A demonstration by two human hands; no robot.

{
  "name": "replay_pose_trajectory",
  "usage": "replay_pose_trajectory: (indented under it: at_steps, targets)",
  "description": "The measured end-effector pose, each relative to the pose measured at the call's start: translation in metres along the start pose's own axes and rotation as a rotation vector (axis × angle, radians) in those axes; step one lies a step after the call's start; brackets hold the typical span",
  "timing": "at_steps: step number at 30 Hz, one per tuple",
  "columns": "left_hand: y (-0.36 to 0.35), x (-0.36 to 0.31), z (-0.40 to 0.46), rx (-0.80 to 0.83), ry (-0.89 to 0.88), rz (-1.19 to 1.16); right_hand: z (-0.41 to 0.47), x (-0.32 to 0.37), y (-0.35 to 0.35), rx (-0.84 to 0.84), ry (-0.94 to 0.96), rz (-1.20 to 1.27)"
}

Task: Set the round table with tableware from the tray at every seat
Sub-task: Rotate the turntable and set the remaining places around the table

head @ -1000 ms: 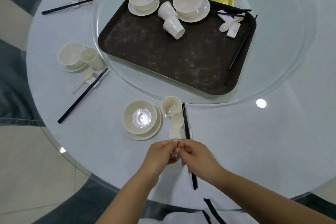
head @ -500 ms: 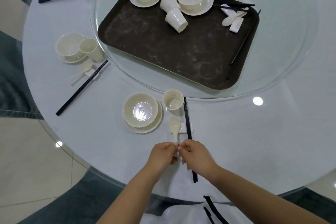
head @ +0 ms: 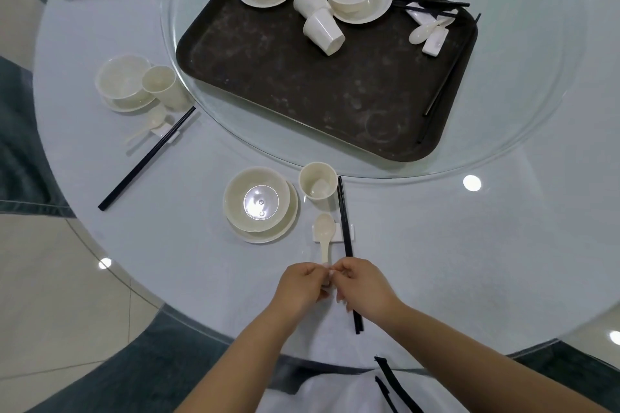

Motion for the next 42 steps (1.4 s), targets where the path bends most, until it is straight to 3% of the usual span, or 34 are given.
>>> replay_pose_trajectory:
  at_steps: [12, 17, 21, 24, 25, 28, 32, 42]
  targets:
    - [0.001, 0.004, -0.004, 0.028, -0.012, -0.027, -0.001, -0.006, 0.005, -0.042, -0.009, 0.027]
    - [0.013, 0.003, -0.004, -0.003, -0.082, 0.11, -0.002, 0.005, 0.027, -0.16, 0.056, 0.011]
    - [0.044, -0.005, -0.008, -0.174, -0.136, 0.14, -0.005, 0.044, 0.079, -0.434, 0.284, -0.093]
    - [0.067, -0.023, -0.013, -0.29, -0.202, 0.045, -0.018, 0.097, 0.109, -0.698, 0.666, -0.512]
    - [0.073, -0.03, -0.015, -0.317, -0.218, 0.015, -0.014, 0.107, 0.114, -0.727, 0.709, -0.639]
    - [0.084, -0.053, -0.022, -0.373, -0.278, -0.054, 0.022, 0.108, 0.127, -0.607, 0.513, -0.895]
    - [0.081, -0.081, -0.031, -0.38, -0.37, -0.084, 0.056, 0.082, 0.146, -0.478, 0.276, -1.015]
    - [0.044, -0.097, -0.026, -0.299, -0.402, -0.056, 0.061, 0.059, 0.152, -0.491, 0.218, -0.992]
Point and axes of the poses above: each hand's wrist, its own z-axis towards the middle knuckle, its own y-axis out of the back of the hand, x = y × z, the point moved 9 cm from there along z, towards the middle knuckle, and after that the axes turned 1 degree about z, right-handed, at the moved point
